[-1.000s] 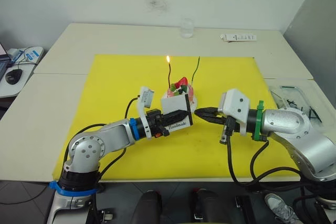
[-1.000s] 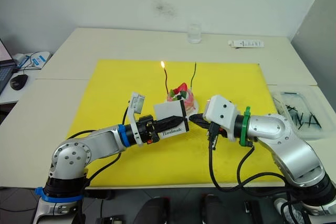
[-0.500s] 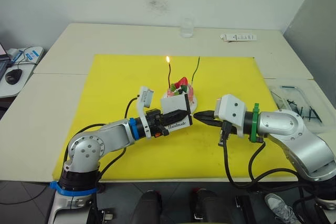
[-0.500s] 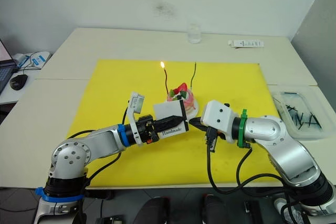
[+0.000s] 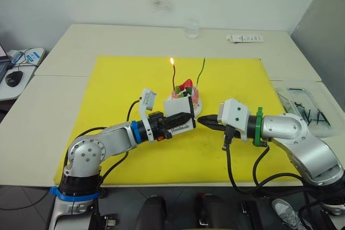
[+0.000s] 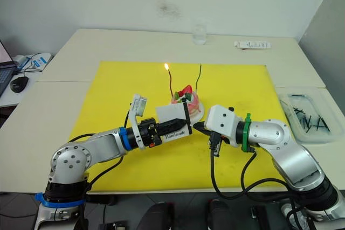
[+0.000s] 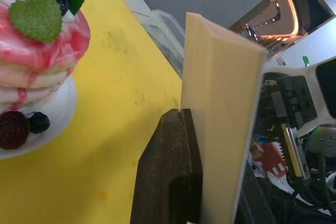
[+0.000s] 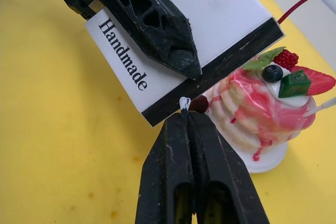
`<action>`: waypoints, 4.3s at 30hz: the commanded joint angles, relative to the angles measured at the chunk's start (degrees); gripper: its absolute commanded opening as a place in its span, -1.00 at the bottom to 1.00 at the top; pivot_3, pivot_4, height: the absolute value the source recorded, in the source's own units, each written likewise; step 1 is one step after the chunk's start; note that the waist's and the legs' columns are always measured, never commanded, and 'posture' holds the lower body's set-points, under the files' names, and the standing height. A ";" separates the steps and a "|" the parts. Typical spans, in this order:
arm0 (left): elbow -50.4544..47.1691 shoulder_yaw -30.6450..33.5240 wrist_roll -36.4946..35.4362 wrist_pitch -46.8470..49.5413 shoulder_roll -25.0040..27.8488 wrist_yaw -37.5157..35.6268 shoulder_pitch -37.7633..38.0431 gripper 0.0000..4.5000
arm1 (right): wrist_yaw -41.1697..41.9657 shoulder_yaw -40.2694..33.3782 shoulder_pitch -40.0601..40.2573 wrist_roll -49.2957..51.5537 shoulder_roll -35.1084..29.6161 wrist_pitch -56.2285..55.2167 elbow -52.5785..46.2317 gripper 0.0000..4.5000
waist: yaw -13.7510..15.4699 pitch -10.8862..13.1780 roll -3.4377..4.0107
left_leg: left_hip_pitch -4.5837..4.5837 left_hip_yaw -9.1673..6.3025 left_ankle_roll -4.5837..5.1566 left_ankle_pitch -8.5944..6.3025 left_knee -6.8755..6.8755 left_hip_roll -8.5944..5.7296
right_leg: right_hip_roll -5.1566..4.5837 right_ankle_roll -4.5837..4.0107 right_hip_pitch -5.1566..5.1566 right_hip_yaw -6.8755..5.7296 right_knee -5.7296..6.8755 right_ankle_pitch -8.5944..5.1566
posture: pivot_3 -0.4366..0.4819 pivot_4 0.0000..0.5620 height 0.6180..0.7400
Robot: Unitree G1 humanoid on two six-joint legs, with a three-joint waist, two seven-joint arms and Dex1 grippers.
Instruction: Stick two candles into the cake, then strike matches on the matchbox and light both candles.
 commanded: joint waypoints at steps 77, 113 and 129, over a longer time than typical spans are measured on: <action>2.54 2.11 -6.47 0.15 -2.23 2.68 -2.79 -1.00 | 1.60 -4.08 -4.18 0.21 -0.43 -2.69 -0.49 -0.98 | 0.05 0.02 0.01 | -0.09 0.01 0.05 -0.02 0.55 0.04 | 0.01 0.04 0.16 0.03 -0.09 0.44 | -0.05 -0.47 1.00; 5.19 4.31 -10.76 -0.72 -4.15 5.26 -5.46 -1.00 | 23.92 5.01 8.16 -8.78 -21.74 -16.41 -2.72 -0.98 | 1.58 0.01 0.00 | -0.22 -0.13 0.05 -0.03 0.55 -0.07 | -0.03 0.13 0.17 -0.18 -0.24 0.37 | -0.05 -0.47 1.00; 3.78 2.96 -8.04 0.38 -1.01 -0.28 -1.53 -1.00 | 16.02 -15.43 -7.02 14.25 -15.33 1.74 2.24 -0.98 | 0.29 0.11 0.02 | 0.24 0.01 0.06 -0.03 0.50 0.06 | 0.01 -0.28 0.40 0.01 -0.10 0.39 | -0.05 -0.47 1.00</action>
